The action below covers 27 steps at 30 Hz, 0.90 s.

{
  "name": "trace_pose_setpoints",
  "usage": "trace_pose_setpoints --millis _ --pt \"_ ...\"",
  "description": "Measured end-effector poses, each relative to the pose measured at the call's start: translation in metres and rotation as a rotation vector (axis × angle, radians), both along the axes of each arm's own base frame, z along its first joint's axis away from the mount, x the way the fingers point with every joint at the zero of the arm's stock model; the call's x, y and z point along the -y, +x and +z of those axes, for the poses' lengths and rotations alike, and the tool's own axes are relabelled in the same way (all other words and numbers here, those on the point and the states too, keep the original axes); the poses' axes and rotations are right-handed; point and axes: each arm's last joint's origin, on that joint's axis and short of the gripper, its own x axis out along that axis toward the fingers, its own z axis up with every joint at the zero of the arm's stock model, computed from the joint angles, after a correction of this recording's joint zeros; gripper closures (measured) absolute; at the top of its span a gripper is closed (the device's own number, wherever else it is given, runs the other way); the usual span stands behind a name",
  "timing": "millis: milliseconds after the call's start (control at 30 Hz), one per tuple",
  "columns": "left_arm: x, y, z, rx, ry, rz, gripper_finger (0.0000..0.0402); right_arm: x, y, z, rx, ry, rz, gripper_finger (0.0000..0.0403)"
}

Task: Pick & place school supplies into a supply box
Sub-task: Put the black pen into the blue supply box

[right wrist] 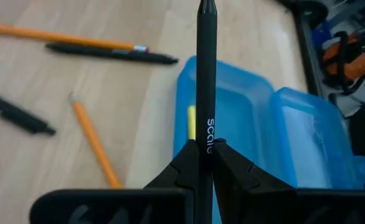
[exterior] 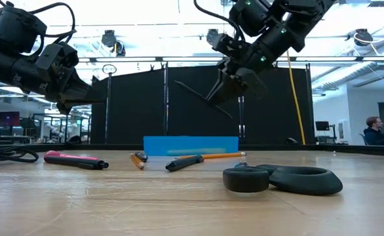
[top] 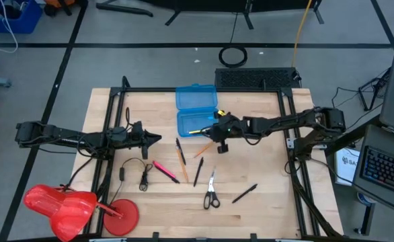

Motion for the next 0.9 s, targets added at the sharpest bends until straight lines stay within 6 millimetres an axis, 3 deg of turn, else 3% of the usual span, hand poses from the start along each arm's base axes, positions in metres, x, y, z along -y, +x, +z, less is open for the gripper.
trace_pose_setpoints --millis 300,900 --pt "0.000 0.000 0.000 -0.001 0.001 0.000 0.0371 0.017 0.007 0.003 0.111 0.003 0.017 0.0384" --pt "0.000 -0.001 -0.002 -0.024 0.001 0.007 0.0371 0.052 0.015 -0.050 0.008 0.084 -0.074 0.0384"
